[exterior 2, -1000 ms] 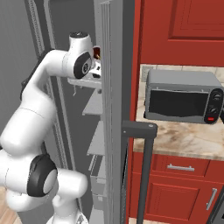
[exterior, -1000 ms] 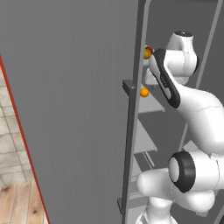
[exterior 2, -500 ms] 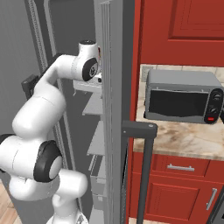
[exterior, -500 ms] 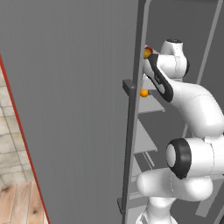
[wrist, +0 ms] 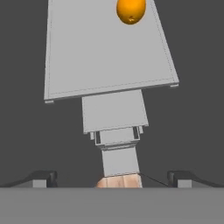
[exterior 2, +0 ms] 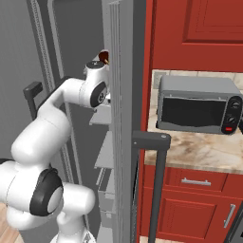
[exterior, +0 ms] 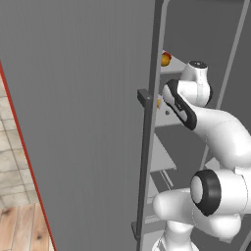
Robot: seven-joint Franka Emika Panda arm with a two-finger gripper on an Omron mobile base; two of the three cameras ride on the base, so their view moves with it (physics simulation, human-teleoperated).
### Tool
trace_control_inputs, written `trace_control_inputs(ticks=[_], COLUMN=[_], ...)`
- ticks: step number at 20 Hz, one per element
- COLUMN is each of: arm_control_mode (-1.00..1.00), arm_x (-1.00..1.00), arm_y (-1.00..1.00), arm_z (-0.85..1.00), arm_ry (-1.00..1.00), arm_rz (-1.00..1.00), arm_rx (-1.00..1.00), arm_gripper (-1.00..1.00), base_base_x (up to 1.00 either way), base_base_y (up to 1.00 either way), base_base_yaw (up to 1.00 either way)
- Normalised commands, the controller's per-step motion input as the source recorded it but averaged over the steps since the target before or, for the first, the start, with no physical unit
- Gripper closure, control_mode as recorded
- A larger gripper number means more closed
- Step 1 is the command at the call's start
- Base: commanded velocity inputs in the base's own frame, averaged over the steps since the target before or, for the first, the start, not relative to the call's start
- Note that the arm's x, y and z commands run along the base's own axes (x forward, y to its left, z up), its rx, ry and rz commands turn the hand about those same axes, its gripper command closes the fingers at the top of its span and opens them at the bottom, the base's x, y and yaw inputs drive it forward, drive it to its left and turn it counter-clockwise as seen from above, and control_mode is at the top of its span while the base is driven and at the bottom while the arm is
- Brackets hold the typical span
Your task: Take the oranges from the second highest rack and move them to the highest rack where the bell pepper and steak are located, to maximize freezer space. Close the freezer door after rearranging.
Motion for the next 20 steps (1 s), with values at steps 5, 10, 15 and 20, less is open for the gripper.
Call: trace_control_inputs(ticks=[5, 10, 15, 20], arm_control_mode=[-1.00, -1.00, -1.00, -1.00], arm_x=[0.00, 0.00, 0.09, 0.12], arm_y=[-0.11, -0.06, 0.00, 0.00], arm_z=[-0.23, -0.21, -0.22, -0.30], arm_ry=[0.02, 0.00, 0.00, 0.00], arm_rz=[0.00, 0.00, 0.00, 0.00], arm_rx=[-0.01, 0.00, 0.00, 0.00], arm_gripper=[-1.00, -1.00, -1.00, -1.00], base_base_x=[0.00, 0.00, 0.00, 0.00], base_base_y=[0.00, 0.00, 0.00, 0.00], base_base_yaw=[0.00, 0.00, 0.00, 0.00])
